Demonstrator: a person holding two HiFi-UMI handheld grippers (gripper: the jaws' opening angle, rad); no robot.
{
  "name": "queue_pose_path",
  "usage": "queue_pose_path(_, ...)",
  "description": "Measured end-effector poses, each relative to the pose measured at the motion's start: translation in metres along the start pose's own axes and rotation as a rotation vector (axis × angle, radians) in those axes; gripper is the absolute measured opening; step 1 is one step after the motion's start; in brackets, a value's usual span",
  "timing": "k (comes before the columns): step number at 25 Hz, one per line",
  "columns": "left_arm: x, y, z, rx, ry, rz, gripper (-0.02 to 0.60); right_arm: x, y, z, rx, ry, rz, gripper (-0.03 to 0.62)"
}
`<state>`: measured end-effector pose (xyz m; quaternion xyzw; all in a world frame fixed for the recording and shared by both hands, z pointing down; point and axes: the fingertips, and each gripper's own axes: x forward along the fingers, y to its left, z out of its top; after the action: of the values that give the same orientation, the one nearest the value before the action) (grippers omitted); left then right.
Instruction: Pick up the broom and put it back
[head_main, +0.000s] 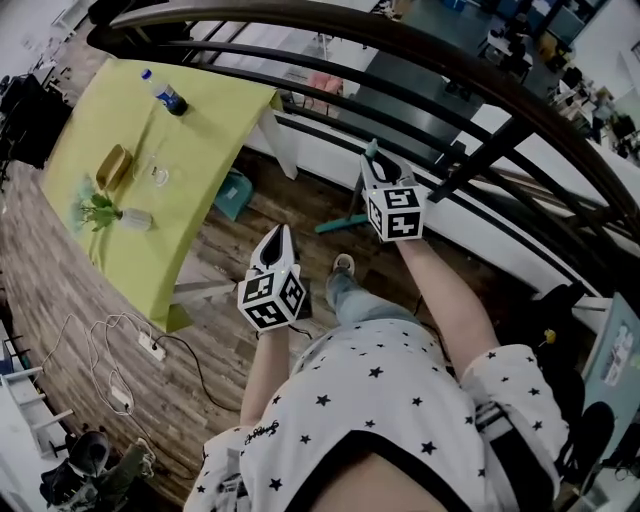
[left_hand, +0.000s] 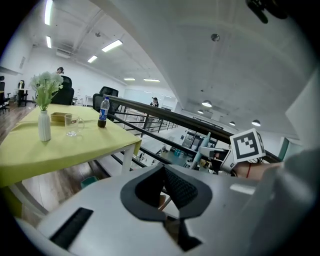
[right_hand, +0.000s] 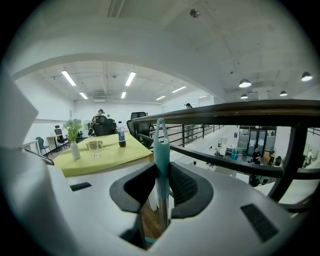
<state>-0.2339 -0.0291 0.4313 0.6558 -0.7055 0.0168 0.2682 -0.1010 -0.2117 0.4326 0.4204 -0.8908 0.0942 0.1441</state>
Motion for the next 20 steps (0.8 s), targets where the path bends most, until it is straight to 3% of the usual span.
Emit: queue_pose_path(20, 0.128, 0.064, 0.042, 0.009, 0.051, -0.057, 0.012, 0.132, -0.013, -0.03, 0.033, 0.071, -0.062, 0.077)
